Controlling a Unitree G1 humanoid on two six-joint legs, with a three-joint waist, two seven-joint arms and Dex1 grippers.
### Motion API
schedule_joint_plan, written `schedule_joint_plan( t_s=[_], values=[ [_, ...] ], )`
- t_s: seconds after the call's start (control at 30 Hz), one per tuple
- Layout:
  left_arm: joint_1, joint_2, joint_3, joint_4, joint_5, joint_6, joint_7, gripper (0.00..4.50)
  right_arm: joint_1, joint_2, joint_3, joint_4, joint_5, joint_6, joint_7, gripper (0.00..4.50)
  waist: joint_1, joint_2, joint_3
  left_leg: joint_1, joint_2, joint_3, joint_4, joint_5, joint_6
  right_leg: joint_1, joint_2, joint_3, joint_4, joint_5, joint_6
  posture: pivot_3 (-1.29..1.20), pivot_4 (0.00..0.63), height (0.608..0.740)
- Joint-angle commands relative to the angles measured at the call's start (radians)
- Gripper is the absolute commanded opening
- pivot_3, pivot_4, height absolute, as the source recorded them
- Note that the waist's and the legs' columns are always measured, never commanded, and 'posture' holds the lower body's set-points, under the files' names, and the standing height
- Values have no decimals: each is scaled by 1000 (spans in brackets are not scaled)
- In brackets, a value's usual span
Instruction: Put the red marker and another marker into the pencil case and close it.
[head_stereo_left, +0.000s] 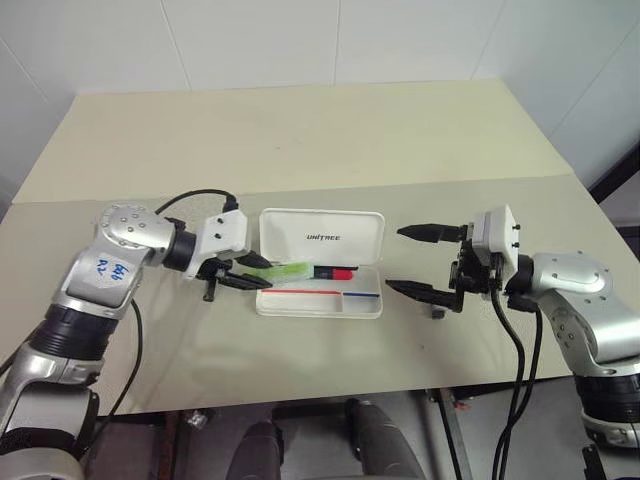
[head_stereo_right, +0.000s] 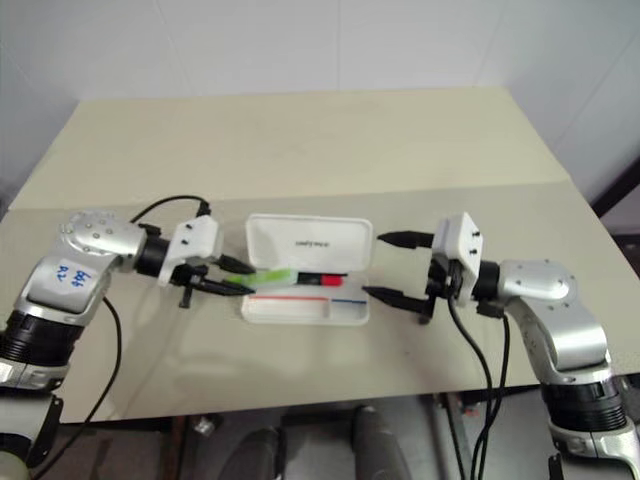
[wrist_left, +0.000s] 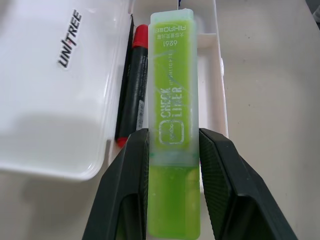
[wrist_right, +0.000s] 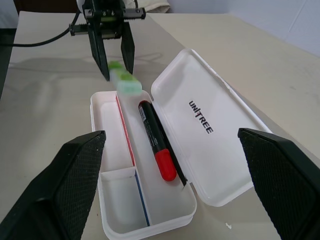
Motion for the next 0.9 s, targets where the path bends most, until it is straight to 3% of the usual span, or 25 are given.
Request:
schedule_joint_plan(
  t_s=[0.03,0.87,0.9],
  values=[
    [-35,-13,-12,-58,7,26,8,1103,18,5,-32,-53,22,-3,-27,4500,1,0,0,0,0,0,0,0,0,0,0,0,0,0,0,0,150,740],
    [-10,-72,-115,-25,75,-19,-12,1103,107,-22,-78,-145,59,24,-90,4500,2,0,0,0,0,0,0,0,0,1,0,0,-1,0,0,0,150,740],
    [-9,-72,-116,-24,82,-25,-7,1819,107,-23,-79,-145,59,24,-90,4500,2,0,0,0,0,0,0,0,0,1,0,0,-1,0,0,0,150,740]
  ],
)
